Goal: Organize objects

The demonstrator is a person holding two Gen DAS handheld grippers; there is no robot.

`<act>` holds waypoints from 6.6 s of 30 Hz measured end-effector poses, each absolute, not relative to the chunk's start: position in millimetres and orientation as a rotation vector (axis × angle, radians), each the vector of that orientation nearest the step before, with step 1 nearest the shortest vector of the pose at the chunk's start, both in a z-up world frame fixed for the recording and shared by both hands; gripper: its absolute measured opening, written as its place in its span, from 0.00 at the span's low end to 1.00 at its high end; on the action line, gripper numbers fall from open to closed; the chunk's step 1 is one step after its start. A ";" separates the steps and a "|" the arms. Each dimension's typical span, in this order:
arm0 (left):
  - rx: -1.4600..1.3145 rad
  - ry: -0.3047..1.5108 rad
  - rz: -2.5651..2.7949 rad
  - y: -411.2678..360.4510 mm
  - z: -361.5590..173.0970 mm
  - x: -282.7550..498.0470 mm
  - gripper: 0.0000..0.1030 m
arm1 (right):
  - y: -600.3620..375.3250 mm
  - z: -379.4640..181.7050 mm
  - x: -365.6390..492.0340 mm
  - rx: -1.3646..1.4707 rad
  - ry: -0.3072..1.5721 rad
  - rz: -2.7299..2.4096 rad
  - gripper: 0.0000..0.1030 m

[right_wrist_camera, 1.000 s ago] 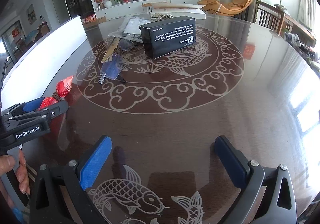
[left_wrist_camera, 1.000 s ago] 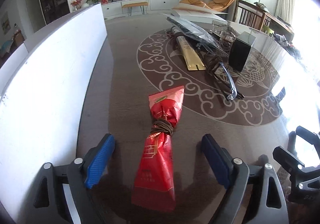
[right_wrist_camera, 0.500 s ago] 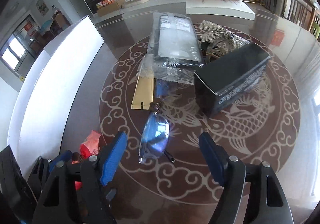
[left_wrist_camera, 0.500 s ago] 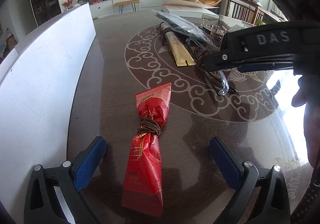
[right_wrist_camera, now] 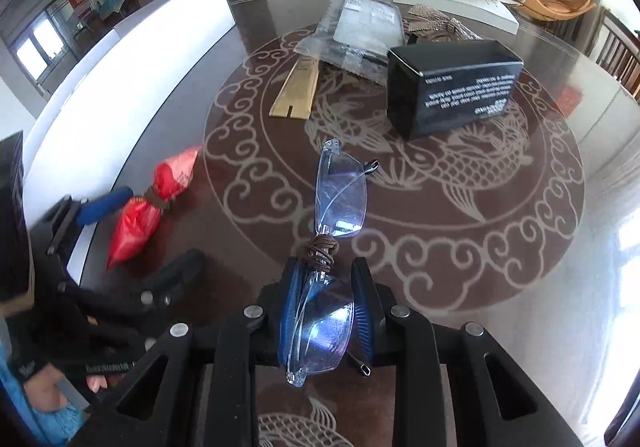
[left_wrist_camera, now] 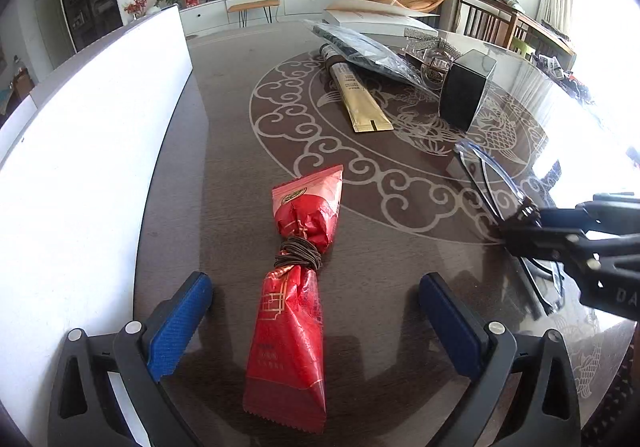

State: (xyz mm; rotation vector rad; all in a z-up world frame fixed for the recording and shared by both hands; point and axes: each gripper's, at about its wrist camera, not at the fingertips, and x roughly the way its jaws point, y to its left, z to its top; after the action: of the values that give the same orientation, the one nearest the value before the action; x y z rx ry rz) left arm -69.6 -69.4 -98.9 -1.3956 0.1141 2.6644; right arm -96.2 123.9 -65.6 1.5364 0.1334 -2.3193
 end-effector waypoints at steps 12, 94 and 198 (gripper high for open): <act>-1.398 0.122 2.612 -81.1 -85.9 -70.9 0.19 | 134.9 -58.1 -75.7 1.591 0.165 -2.320 0.19; -1.405 0.070 2.731 -54.0 -96.7 -82.1 1.00 | 220.6 -79.6 -64.8 1.461 -0.018 -2.828 1.00; -1.431 0.023 2.784 -66.5 -96.6 -105.1 1.00 | 306.5 -58.2 -52.9 1.308 -0.801 -2.793 0.86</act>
State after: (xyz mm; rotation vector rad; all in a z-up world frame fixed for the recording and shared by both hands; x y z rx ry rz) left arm -105.1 -66.5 -96.6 -1.4312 0.0228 2.7835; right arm -52.9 306.5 -58.2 1.3081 -0.8005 -2.7927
